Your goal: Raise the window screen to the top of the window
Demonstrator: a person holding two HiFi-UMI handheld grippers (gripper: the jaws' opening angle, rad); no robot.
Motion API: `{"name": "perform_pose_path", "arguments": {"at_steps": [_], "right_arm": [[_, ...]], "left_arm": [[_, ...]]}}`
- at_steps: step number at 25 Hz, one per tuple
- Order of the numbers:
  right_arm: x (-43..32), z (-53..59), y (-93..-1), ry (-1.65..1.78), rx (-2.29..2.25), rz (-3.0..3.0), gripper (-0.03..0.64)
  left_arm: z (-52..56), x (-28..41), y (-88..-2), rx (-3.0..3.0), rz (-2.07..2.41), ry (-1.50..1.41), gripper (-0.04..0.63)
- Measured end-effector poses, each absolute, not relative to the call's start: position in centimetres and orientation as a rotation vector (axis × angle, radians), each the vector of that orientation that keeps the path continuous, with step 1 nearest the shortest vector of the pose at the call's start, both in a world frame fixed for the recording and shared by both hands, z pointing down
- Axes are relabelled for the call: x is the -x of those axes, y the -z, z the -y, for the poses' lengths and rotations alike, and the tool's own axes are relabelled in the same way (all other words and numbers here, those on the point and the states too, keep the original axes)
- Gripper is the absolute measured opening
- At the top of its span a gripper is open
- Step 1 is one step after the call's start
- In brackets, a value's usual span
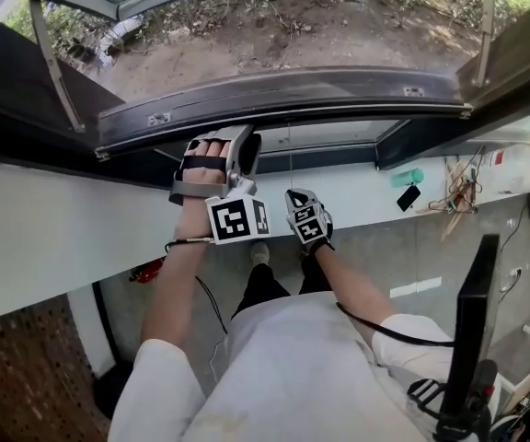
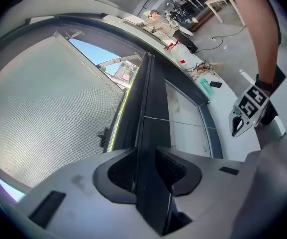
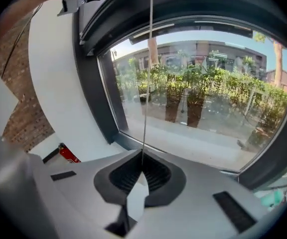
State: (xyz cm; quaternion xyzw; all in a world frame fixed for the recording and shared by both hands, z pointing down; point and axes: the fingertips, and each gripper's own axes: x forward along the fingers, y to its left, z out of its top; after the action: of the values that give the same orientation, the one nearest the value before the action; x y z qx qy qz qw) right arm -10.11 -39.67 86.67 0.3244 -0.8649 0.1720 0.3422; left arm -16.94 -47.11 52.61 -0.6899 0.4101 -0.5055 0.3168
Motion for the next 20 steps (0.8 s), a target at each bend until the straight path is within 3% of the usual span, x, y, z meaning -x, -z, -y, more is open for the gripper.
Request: {"name": "perform_pose_path", "arguments": {"at_steps": [14,20], "right_arm": [[5.6,36.7,-83.9,-0.624,-0.951,2.173,0.002],[5.2,36.1,-82.5,-0.557,-0.891,2.228,0.002]], "left_arm": [[47.4,17.4,-51.4,1.9,-1.295,1.157,0.114],[47.3,17.5,-51.0,1.918,-1.29,1.153,0.066]]}}
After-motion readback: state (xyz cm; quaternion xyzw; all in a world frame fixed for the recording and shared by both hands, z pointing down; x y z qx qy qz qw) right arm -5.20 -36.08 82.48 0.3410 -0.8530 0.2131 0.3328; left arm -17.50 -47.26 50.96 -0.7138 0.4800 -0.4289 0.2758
